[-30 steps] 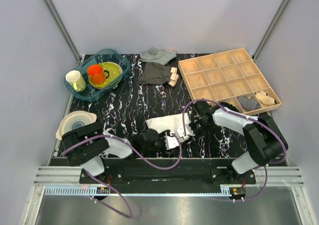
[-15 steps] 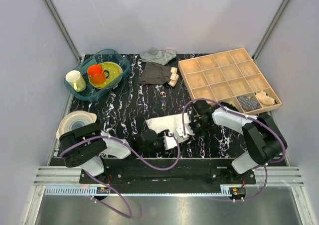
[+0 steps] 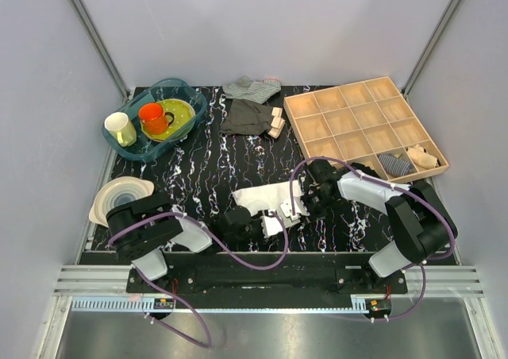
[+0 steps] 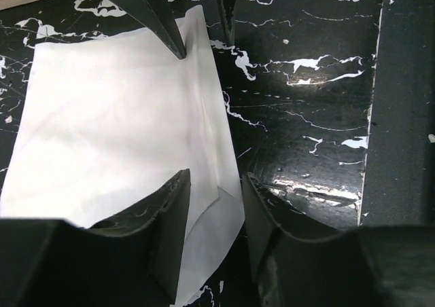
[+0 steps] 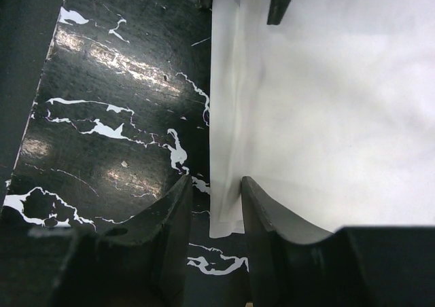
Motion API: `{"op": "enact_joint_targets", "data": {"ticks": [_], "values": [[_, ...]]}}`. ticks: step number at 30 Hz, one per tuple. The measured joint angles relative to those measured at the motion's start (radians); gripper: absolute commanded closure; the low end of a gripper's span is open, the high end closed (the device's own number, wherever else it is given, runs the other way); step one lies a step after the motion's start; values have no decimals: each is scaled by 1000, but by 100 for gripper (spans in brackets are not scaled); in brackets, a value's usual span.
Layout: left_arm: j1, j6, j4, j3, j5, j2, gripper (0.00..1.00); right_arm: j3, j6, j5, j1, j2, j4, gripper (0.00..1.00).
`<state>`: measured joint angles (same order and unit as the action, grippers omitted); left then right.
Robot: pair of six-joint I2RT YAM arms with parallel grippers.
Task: Roll the underwear
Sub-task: Fold the underwear at the center of the board.
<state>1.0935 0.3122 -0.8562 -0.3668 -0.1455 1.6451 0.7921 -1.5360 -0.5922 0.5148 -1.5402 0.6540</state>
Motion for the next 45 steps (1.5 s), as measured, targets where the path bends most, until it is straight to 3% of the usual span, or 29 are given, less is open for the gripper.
{"op": "enact_joint_targets", "data": {"ticks": [8, 10, 31, 45], "values": [[-28, -24, -21, -1, -35, 24, 95, -2, 13, 0, -4, 0, -6, 66], [-33, -27, -30, -5, -38, 34, 100, -2, 14, 0, -5, 0, -6, 67], [-133, -103, 61, -4, -147, -37, 100, 34, 90, -11, -8, 0, -1, 94], [-259, -135, 176, -84, -266, -61, 100, 165, 190, -19, -21, -74, 14, 98]]}}
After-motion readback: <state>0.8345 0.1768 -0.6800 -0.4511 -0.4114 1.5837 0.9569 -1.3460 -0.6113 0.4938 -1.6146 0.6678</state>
